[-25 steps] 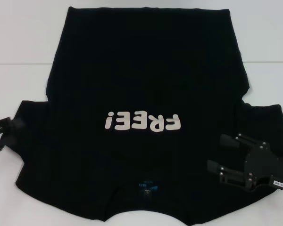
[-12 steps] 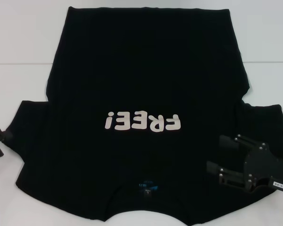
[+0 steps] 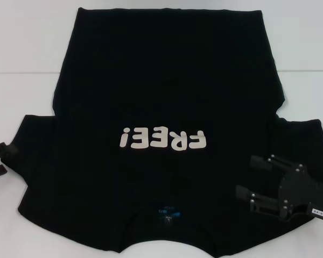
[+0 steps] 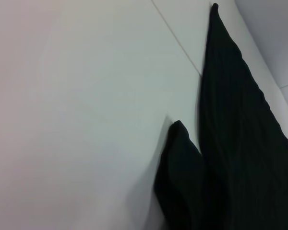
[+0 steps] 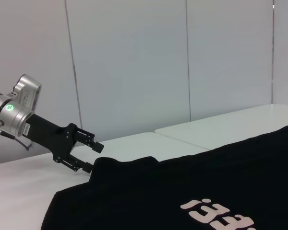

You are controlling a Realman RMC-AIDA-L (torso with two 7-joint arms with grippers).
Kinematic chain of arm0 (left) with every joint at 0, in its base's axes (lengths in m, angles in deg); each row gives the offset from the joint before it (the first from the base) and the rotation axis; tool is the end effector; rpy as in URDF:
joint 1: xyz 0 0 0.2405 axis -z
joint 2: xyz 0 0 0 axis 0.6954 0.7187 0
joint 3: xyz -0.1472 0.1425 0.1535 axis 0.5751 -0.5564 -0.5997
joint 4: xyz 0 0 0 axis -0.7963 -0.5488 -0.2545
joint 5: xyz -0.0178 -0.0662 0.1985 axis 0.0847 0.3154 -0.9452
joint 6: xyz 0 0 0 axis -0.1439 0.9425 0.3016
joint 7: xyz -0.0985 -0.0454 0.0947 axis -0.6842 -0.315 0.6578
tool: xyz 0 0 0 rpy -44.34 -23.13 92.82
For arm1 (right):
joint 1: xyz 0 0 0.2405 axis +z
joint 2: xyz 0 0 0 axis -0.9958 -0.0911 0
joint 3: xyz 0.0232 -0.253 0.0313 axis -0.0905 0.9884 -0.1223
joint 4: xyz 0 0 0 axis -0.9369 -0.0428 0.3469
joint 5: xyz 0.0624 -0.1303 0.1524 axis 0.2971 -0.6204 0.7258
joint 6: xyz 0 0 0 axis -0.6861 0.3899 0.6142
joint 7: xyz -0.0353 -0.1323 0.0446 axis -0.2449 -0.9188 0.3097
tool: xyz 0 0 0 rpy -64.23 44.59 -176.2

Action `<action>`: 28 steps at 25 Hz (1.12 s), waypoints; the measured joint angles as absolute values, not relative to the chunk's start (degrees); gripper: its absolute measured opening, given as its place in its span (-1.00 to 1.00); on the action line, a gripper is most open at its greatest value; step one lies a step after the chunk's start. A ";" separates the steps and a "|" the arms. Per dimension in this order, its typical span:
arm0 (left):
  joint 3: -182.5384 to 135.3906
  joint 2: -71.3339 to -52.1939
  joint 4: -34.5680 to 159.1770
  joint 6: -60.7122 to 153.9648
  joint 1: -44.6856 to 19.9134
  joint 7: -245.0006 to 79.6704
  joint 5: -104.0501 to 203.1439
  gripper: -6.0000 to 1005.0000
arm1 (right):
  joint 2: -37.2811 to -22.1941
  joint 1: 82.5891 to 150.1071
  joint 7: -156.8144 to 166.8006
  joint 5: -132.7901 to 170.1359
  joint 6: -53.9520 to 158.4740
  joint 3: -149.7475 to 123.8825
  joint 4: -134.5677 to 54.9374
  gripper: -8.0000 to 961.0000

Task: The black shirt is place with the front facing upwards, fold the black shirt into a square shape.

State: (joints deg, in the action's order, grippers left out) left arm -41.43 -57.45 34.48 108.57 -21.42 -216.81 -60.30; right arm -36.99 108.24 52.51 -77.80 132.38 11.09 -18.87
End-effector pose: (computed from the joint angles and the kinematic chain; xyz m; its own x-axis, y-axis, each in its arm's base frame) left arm -0.4013 0.3100 0.0734 -0.2488 0.6754 0.6942 0.9674 0.2079 0.1445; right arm 0.3043 0.2810 -0.0254 0.7917 -0.1444 -0.5936 -0.3966 -0.8605 -0.3196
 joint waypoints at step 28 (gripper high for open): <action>-44.35 -58.59 35.33 101.92 -18.59 -213.22 -60.60 0.13 | -36.99 108.24 52.54 -77.44 133.42 10.54 -18.86 0.71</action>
State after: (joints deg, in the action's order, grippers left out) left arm -44.35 -58.59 35.33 101.92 -18.59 -213.22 -60.60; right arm -36.99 108.24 52.54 -77.44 133.42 10.54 -18.86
